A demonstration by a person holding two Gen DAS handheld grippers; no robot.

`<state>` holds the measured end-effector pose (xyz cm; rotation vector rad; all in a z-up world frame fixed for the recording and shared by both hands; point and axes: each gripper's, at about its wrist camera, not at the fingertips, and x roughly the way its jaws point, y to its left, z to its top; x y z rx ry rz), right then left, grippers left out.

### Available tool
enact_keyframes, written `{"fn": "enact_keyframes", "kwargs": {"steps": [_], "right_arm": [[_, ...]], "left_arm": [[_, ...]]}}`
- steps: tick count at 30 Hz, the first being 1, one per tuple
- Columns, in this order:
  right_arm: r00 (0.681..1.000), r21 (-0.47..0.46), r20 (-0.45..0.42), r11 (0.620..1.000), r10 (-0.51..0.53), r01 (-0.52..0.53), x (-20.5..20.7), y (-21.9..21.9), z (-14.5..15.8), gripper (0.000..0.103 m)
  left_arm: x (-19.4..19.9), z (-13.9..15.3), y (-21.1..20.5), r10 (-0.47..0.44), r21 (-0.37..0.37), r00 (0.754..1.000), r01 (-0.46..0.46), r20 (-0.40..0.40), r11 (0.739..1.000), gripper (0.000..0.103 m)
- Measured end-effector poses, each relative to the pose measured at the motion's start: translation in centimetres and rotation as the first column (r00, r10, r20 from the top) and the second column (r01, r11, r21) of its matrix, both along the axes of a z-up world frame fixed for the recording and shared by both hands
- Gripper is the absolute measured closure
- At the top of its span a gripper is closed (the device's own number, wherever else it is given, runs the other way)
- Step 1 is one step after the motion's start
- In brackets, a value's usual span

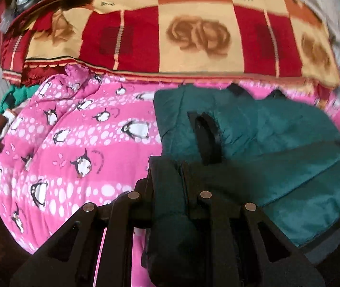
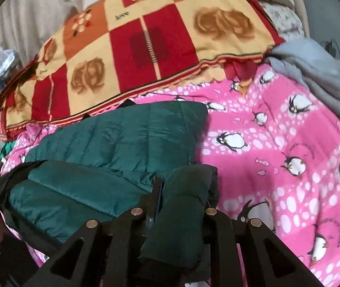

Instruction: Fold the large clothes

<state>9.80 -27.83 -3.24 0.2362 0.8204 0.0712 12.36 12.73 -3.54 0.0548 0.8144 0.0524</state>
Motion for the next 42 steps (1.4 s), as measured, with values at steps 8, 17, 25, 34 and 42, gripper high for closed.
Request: {"fn": "enact_keyframes", "kwargs": {"steps": [8, 17, 25, 34, 42], "right_arm": [[1.0, -0.03, 0.006, 1.0, -0.011, 0.011, 0.0, 0.4, -0.6, 0.087], [1.0, -0.013, 0.004, 1.0, -0.015, 0.015, 0.4, 0.3, -0.8, 0.086], [1.0, -0.013, 0.005, 1.0, -0.016, 0.016, 0.4, 0.4, -0.8, 0.086], [0.995, -0.048, 0.098, 0.998, -0.034, 0.038, -2.3, 0.6, 2.3, 0.086], [0.971, -0.027, 0.238, 1.0, 0.002, 0.005, -7.2, 0.2, 8.9, 0.086]], "left_arm": [[0.6, -0.6, -0.2, 0.03, 0.017, 1.0, -0.03, 0.001, 0.999, 0.087], [0.7, -0.6, -0.1, 0.036, 0.002, 0.999, -0.036, 0.005, 0.999, 0.087], [0.6, -0.6, -0.2, 0.038, 0.004, 0.999, -0.038, 0.012, 0.999, 0.087], [-4.1, 2.9, 1.9, 0.056, -0.15, 0.993, -0.04, 0.106, 0.988, 0.087], [-10.1, 9.6, 3.2, 0.033, -0.22, 0.973, 0.018, 0.227, 0.975, 0.087]]}}
